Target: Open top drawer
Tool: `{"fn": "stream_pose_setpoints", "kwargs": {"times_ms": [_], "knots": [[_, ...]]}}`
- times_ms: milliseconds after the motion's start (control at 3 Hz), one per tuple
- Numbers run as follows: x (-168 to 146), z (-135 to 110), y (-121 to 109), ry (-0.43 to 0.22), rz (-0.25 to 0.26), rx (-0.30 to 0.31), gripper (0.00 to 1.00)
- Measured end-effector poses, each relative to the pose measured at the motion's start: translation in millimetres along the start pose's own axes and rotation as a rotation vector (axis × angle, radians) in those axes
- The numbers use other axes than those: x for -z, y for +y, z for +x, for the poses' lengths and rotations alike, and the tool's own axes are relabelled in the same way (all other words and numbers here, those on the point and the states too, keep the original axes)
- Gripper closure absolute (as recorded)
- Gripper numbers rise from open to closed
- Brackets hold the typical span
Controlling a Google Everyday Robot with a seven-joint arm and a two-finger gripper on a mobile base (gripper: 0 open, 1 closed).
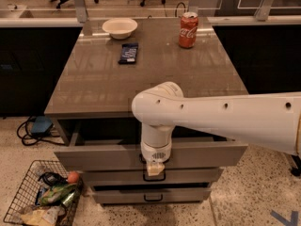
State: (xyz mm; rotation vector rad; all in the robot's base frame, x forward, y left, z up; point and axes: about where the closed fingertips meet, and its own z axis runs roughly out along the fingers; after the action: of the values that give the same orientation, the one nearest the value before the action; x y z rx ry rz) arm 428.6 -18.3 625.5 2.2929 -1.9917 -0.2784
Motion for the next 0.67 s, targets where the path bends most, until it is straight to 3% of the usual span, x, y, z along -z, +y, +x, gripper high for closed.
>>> {"fn": "stream_pose_setpoints", "kwargs": {"times_ms": [333,667], "knots": [[-0.6,0.4,0.5,0.001,-0.001,0.0,0.85],[-1.1,0.8,1.1,0.002,-0.002,0.0,0.62]]}}
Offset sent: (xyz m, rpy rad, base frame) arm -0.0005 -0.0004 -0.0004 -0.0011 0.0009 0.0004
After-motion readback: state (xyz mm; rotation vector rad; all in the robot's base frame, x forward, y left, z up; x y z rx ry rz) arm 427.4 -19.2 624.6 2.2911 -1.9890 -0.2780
